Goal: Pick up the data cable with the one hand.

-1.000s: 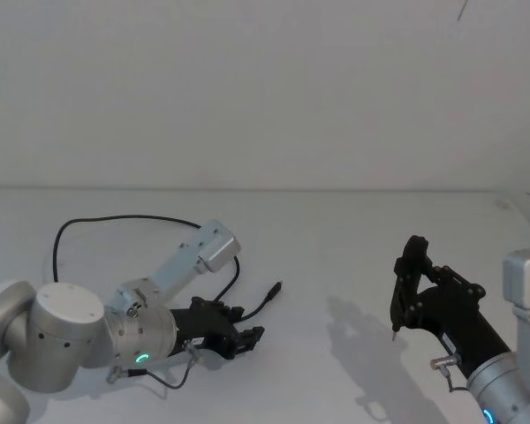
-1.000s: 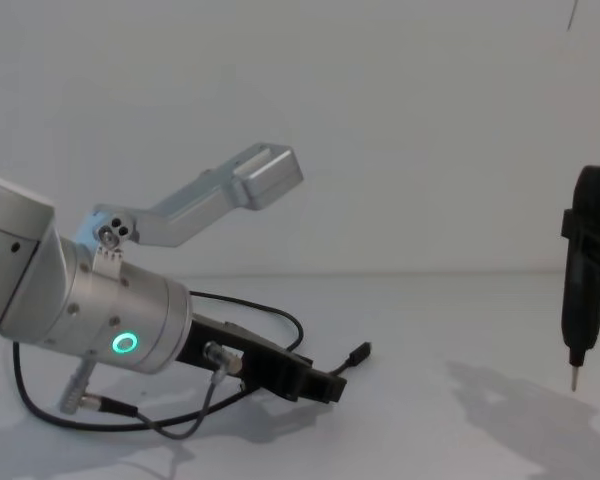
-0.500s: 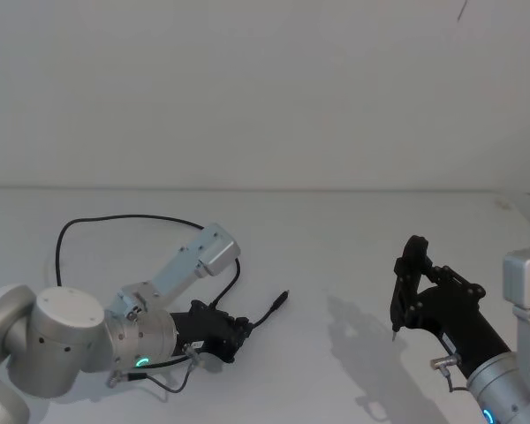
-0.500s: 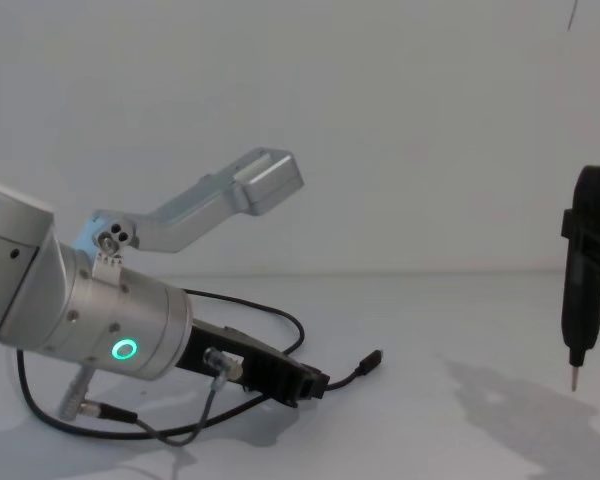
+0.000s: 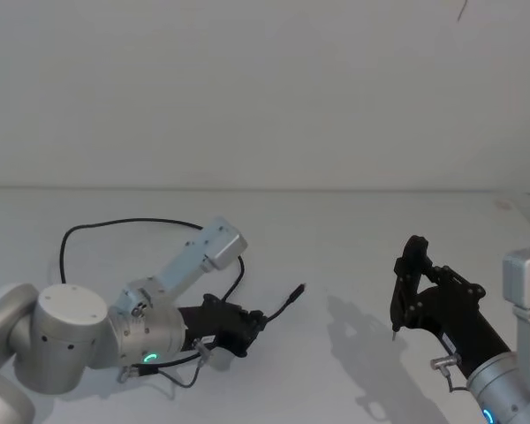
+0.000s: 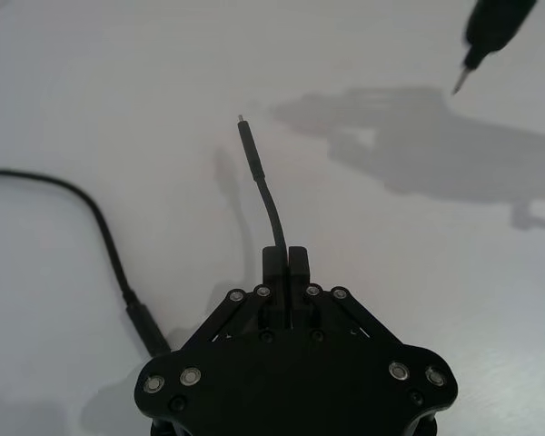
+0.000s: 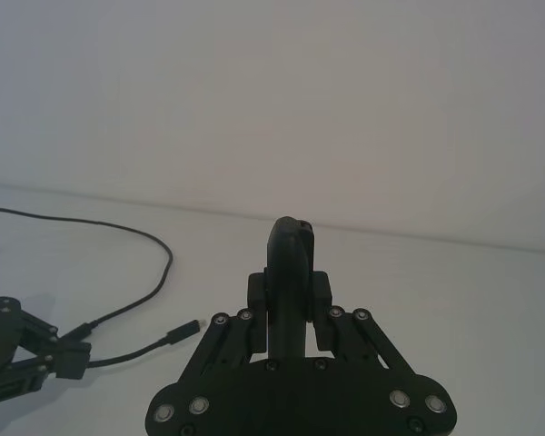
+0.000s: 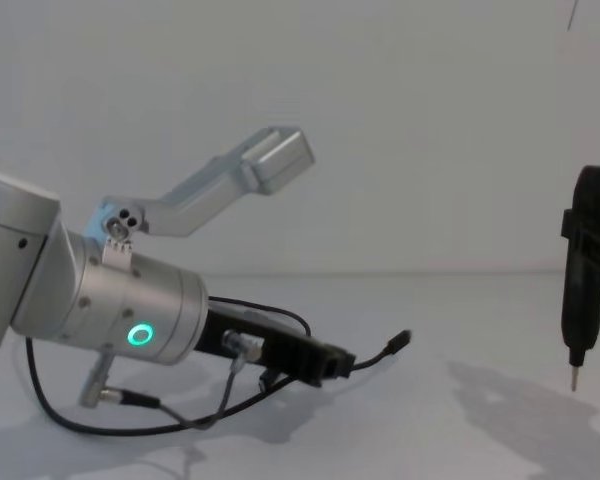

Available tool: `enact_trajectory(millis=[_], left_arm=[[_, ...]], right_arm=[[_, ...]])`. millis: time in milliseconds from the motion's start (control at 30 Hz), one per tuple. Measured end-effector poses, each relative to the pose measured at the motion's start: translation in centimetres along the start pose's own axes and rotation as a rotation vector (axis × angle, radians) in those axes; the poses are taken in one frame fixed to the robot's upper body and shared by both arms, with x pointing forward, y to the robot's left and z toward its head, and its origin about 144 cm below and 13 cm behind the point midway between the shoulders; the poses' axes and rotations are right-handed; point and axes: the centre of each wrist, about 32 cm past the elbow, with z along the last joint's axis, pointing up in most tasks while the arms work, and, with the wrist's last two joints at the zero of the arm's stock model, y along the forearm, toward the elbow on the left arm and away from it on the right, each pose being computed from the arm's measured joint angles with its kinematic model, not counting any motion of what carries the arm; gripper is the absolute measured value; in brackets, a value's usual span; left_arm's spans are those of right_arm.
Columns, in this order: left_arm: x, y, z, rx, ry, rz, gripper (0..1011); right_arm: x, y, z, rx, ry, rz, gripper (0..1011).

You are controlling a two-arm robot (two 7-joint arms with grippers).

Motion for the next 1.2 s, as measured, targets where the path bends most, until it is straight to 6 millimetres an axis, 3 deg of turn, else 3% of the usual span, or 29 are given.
enact_trajectory(millis=[700,1200], left_arm=[[0.0,-0.6,1.5,-0.135,-0.007,-0.205,40],[-0.2,-0.7,1.7,-0.16,-0.006,-0.263,40]], right_arm=[[-0.1,0.0,0.2,0.007,0.005,-0.002,279],[-1.0,1.4,2.5,0.111,0.07,-0.053,279]])
